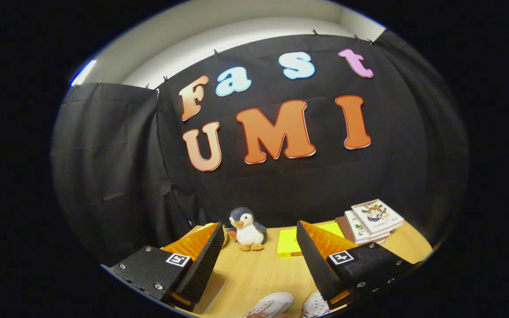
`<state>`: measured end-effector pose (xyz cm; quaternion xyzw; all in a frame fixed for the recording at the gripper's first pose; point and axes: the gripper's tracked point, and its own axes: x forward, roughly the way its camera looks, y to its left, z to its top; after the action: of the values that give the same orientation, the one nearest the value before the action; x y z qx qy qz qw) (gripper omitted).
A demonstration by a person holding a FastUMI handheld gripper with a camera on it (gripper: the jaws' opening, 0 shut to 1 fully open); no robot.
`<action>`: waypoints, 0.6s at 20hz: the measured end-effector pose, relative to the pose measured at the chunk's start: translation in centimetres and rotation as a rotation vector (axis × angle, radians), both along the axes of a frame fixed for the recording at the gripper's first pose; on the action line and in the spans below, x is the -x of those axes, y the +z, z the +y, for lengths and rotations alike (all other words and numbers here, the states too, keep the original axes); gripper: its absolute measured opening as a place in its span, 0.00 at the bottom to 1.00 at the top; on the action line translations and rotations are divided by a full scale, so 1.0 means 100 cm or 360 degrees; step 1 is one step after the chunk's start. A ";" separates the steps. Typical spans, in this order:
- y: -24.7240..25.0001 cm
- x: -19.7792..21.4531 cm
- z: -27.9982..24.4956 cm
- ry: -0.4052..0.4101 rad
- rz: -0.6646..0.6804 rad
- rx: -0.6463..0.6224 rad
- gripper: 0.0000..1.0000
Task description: Open the storage box then place both shoes into the box .Put the left shoe in first, then the right shoe, with the right side of both shoes facing outward in a uniform manner.
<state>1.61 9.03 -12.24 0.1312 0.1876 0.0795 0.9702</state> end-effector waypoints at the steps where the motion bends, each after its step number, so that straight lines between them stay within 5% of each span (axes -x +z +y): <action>1: -0.011 0.002 0.008 0.0019 0.0071 -0.0035 0.97; 12: -0.089 0.050 0.081 0.0318 0.0666 -0.0315 0.97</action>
<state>-3.42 17.10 -21.15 0.2201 0.3876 0.1640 0.8800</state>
